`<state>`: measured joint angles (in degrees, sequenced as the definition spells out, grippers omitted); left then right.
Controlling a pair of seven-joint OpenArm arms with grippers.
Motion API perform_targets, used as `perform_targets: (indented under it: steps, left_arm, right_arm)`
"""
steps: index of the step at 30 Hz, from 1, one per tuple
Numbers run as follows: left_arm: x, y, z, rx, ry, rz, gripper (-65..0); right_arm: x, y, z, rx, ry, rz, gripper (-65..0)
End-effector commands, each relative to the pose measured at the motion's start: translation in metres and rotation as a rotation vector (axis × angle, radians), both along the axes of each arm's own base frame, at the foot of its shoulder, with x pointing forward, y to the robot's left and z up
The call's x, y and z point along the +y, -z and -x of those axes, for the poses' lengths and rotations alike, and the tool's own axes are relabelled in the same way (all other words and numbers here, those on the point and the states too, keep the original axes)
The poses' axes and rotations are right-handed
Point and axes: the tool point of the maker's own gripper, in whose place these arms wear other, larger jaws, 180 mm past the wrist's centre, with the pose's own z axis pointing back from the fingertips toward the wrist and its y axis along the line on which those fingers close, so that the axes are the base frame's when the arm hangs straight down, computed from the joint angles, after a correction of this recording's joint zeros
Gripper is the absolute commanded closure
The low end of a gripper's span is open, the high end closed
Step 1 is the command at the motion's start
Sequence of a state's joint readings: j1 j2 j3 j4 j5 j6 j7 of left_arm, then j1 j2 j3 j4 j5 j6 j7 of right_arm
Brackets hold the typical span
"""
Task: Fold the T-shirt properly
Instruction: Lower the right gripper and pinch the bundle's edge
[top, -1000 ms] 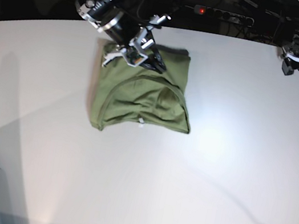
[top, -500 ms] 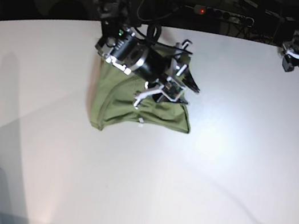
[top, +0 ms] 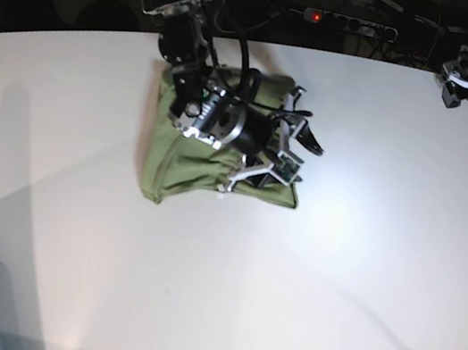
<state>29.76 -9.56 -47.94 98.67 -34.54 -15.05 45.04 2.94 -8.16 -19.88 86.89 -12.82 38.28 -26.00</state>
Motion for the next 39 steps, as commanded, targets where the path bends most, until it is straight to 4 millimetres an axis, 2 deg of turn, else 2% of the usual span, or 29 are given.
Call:
perform_targets:
  steps: [1,7,11,15,29,31,36,39]
  left_arm:
    - [0.006,-0.01,-0.003,-0.025,0.002,-0.024,-31.7]
    - [0.006,-0.009,-0.003,-0.024,0.002,-0.024,-31.7]
    - [0.006,-0.01,-0.003,-0.025,0.002,-0.024,-31.7]
    - [0.006,-0.009,-0.004,-0.026,0.001,-0.023,-31.7]
    - [0.005,-0.01,-0.007,-0.033,0.002,-0.022,-31.7]
    - [0.005,-0.01,-0.007,-0.033,0.002,-0.022,-31.7]
    - [0.006,-0.01,-0.007,-0.033,0.003,-0.024,-31.7]
    - [0.006,-0.01,-0.007,-0.033,0.003,-0.024,-31.7]
  right_arm:
    - [0.009,-0.019,-0.01,-0.033,-0.001,-0.056,-31.0]
    - [0.009,-0.003,-0.024,-0.005,-0.012,-0.016,-30.8]
    - [0.008,-0.003,-0.03,-0.005,0.003,-0.012,-30.8]
    - [0.0,-0.004,-0.052,-0.007,0.119,-0.004,-30.6]
    - [0.0,0.01,-0.047,0.033,0.121,0.015,-30.3]
    - [0.0,0.01,-0.047,0.033,0.121,0.015,-28.0]
    - [0.0,0.01,-0.047,0.033,0.121,0.015,-13.4]
    - [0.0,0.01,-0.047,0.033,0.121,0.015,-9.4]
